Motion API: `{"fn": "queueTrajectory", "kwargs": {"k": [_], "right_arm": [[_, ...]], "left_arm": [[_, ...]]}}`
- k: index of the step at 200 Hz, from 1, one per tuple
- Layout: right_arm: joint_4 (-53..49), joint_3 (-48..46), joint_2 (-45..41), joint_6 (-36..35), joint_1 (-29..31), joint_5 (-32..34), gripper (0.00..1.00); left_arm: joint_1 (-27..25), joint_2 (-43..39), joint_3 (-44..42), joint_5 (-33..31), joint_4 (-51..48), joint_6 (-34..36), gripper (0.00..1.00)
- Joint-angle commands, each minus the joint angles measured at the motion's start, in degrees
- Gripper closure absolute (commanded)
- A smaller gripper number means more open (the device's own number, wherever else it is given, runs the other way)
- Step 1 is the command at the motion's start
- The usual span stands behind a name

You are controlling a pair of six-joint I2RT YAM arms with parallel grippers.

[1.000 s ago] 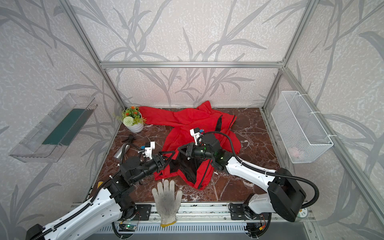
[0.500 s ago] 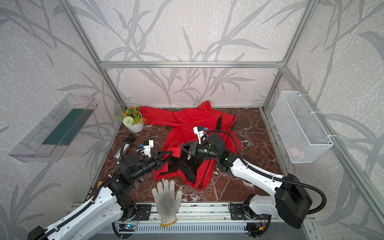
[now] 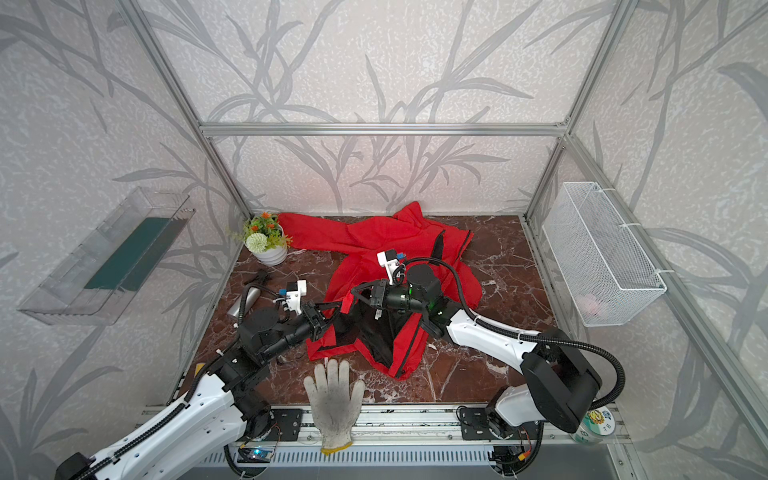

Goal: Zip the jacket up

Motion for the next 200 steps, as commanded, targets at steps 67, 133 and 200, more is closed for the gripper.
{"fn": "queueTrajectory", "kwargs": {"k": [67, 133, 200], "right_arm": [[-3.7, 3.22, 3.21, -2.68, 1.18, 0.37, 1.0], [-8.63, 5.31, 4.11, -4.43, 1.89, 0.39, 1.0], [-9.29, 5.84, 4.4, -4.62, 2.07, 0.19, 1.0]], "left_arm": [[0.25, -0.74, 1.78, 0.78, 3.25, -1.27, 0.99], [0.18, -1.16, 1.78, 0.36, 2.94, -1.16, 0.95], [0.23, -0.82, 1.63, 0.12, 3.39, -1.24, 0.81]]}}
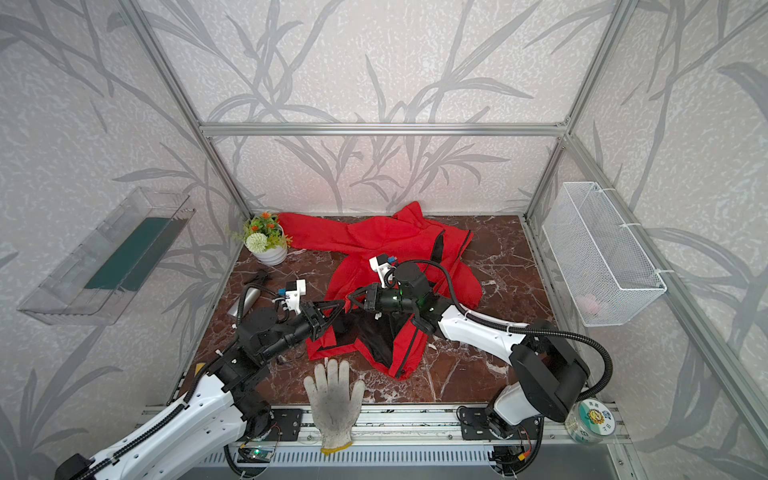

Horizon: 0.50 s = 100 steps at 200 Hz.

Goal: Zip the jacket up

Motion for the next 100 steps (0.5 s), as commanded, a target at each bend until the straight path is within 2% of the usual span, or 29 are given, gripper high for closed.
{"fn": "queueTrajectory", "kwargs": {"k": [1, 38, 100], "right_arm": [[-0.83, 1.99, 0.56, -1.01, 0.41, -0.36, 1.0], [-1.29, 2.42, 0.93, -0.89, 0.47, -0.31, 1.0], [-7.28, 6.09, 2.33, -1.19, 0.53, -1.52, 1.0]], "left_arm": [[0.25, -0.45, 1.62, 0.17, 2.45, -0.35, 0.81], [0.25, -0.45, 1.52, 0.43, 2.43, -0.5, 0.77], [0.19, -0.75, 1.26, 0.7, 1.82, -0.31, 0.62]]}}
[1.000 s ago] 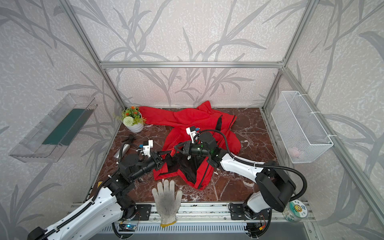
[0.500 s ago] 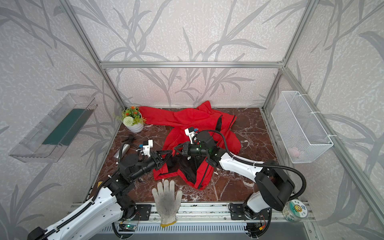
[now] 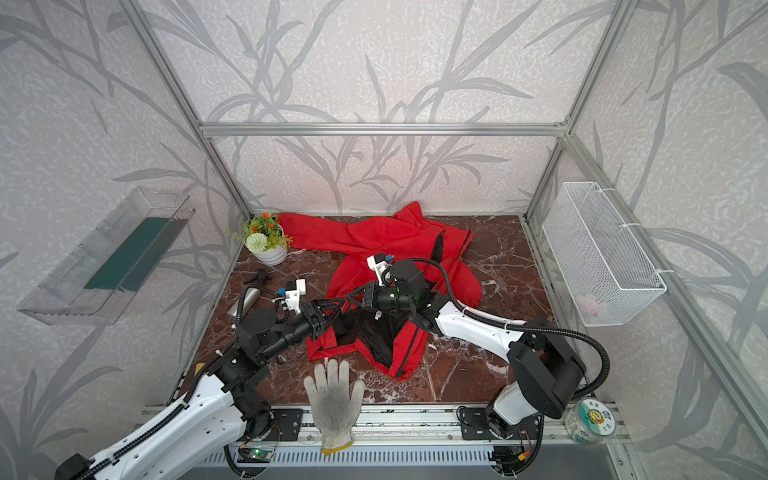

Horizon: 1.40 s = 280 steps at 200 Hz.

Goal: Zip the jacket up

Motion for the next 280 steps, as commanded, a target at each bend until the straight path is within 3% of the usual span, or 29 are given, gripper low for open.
{"fn": "queueTrajectory", "kwargs": {"k": [1, 81, 222, 256, 280], "right_arm": [[-3.0, 2.76, 0.87, -1.04, 0.43, -1.33, 1.0], [-10.6, 7.06, 2.28, -2.06, 0.47, -3.6, 1.0], [-18.54, 12.51, 5.1, -2.27, 0.38, -5.61, 1.0], [-18.97, 12.87, 5.24, -2.44, 0.37, -5.73, 1.0], [-19.54, 13.09, 5.12, -2.8, 0.38, -5.52, 1.0]], "left_arm": [[0.18, -0.77, 1.3, 0.62, 1.44, -0.13, 0.62], [0.25, -1.15, 1.11, 0.7, -0.37, 0.75, 0.55], [0.26, -2.46, 1.18, 0.45, -5.71, 3.52, 0.56], [0.19, -2.73, 1.17, 0.35, -6.51, 3.8, 0.63], [0.22, -2.72, 1.2, 0.22, -6.55, 3.8, 0.77]]}}
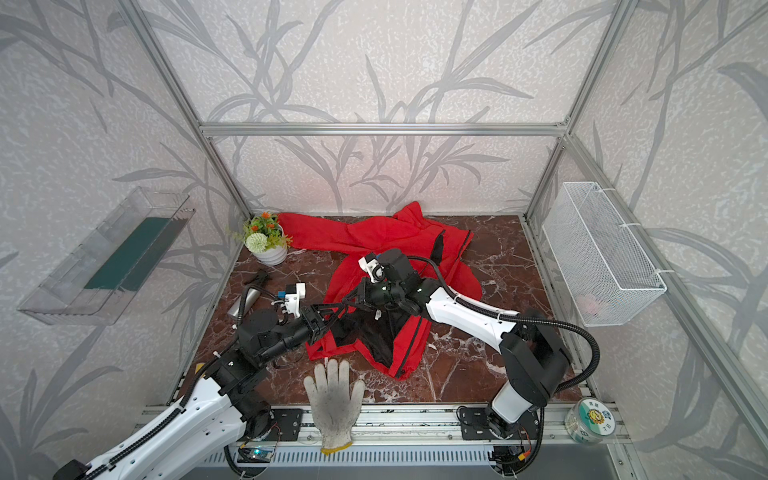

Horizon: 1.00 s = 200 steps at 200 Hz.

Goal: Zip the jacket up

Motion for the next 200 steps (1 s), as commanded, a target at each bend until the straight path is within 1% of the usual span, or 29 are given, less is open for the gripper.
{"fn": "queueTrajectory", "kwargs": {"k": [1, 30, 43, 45, 60, 66, 72, 81, 93, 117, 148, 177, 200], "right_arm": [[-1.06, 1.88, 0.33, -1.3, 0.38, -1.02, 1.0], [-1.25, 1.75, -0.49, -1.78, 0.31, -0.32, 1.0], [-1.04, 1.36, -1.21, -1.97, 0.16, 0.43, 1.0], [-0.96, 1.23, -1.36, -1.94, 0.13, 0.59, 0.97], [1.17, -0.28, -3.05, -1.46, -0.12, 1.53, 0.64], [1.14, -0.72, -3.8, -1.26, -0.23, 2.05, 0.54], [0.83, -1.19, -4.65, -1.47, -0.36, 2.77, 0.48], [-0.23, -1.98, -6.23, -1.82, -0.41, 4.32, 0.43], [-2.79, -3.29, -8.55, -2.84, -0.58, 6.73, 0.4], [-11.08, -6.22, -13.38, -4.75, -0.85, 12.86, 0.38], [-21.1, -11.82, -18.88, -4.16, -0.5, 19.06, 0.38], [-26.16, -17.44, -24.97, -3.29, 0.59, 21.16, 0.37], [-26.69, -22.94, -31.12, -2.92, 0.65, 21.55, 0.31]], "left_arm": [[0.24, -0.76, 1.18, 0.22, -0.2, 0.53, 0.78], [0.21, -0.73, 1.18, -0.09, -0.76, 0.61, 1.0], [0.21, -0.74, 1.08, -0.24, -0.88, 0.53, 1.0], [0.19, -0.69, 1.1, -0.24, -0.88, 0.57, 1.0], [0.24, -0.76, 1.13, -0.38, -0.88, 0.61, 1.0], [0.22, -0.8, 1.08, -0.37, -0.92, 0.59, 1.0], [0.23, -0.77, 1.08, -0.33, -0.94, 0.62, 1.0], [0.23, -0.77, 1.14, -0.54, -1.06, 0.73, 1.0], [0.26, -0.84, 1.21, -0.63, -1.23, 0.83, 1.0], [0.25, -0.6, 2.02, -0.68, -2.26, 1.84, 1.0], [0.24, -0.13, 2.49, -0.3, -2.75, 2.42, 1.0], [0.23, -0.14, 2.57, -0.06, -2.72, 2.41, 1.0], [0.28, 0.1, 2.49, 0.02, -2.65, 2.43, 1.0]]}}
